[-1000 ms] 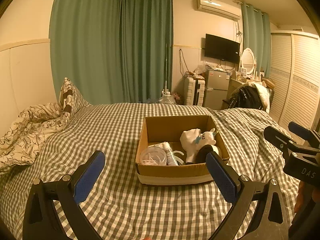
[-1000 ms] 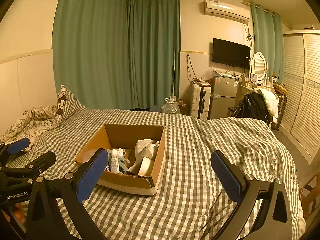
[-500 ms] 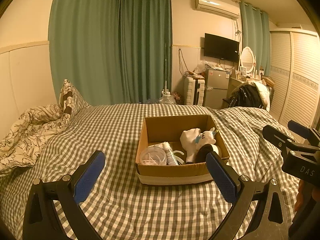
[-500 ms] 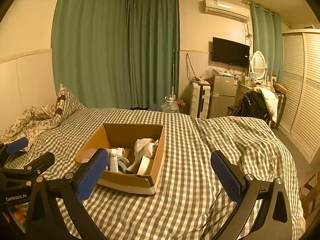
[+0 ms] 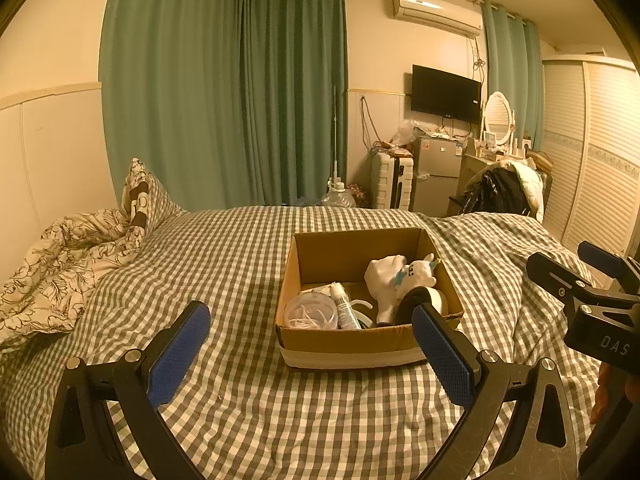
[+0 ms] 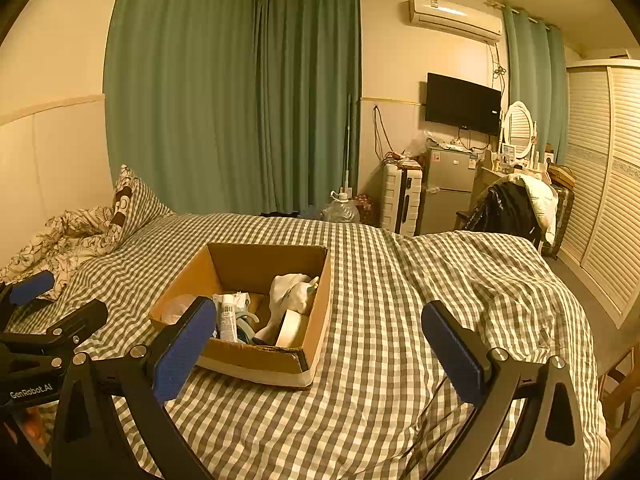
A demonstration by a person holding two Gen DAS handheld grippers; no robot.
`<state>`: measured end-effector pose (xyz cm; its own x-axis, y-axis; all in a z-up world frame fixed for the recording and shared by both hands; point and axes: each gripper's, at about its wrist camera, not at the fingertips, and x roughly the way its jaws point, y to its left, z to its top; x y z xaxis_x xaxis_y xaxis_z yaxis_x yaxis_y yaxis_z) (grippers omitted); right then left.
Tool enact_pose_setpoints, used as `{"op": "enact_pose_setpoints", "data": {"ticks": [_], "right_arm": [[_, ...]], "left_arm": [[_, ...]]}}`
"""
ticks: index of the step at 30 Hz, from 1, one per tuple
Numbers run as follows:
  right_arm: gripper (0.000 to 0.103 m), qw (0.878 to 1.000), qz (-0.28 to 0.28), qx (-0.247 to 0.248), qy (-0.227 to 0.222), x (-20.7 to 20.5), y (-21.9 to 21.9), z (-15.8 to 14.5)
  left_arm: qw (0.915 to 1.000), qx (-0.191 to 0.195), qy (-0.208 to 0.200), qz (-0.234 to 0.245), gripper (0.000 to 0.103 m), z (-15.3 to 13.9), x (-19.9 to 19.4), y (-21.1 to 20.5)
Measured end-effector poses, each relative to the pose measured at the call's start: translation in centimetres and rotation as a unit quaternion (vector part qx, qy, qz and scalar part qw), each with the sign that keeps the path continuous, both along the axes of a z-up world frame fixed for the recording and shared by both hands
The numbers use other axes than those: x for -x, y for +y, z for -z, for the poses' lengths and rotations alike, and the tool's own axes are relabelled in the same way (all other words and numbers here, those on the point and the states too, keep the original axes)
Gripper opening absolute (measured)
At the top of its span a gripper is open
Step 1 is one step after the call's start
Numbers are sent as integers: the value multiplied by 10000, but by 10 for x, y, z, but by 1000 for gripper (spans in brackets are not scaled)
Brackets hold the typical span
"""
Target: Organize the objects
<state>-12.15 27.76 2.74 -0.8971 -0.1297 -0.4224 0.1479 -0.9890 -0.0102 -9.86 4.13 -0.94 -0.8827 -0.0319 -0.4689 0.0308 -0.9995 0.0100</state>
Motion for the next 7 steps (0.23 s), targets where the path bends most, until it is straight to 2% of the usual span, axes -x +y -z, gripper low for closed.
{"op": "enact_pose_setpoints", "data": {"ticks": [7], "right_arm": [[103, 10000, -8, -14, -19, 1, -2, 2]], "left_arm": [[10000, 14, -10, 15, 103, 0, 0, 0]]}}
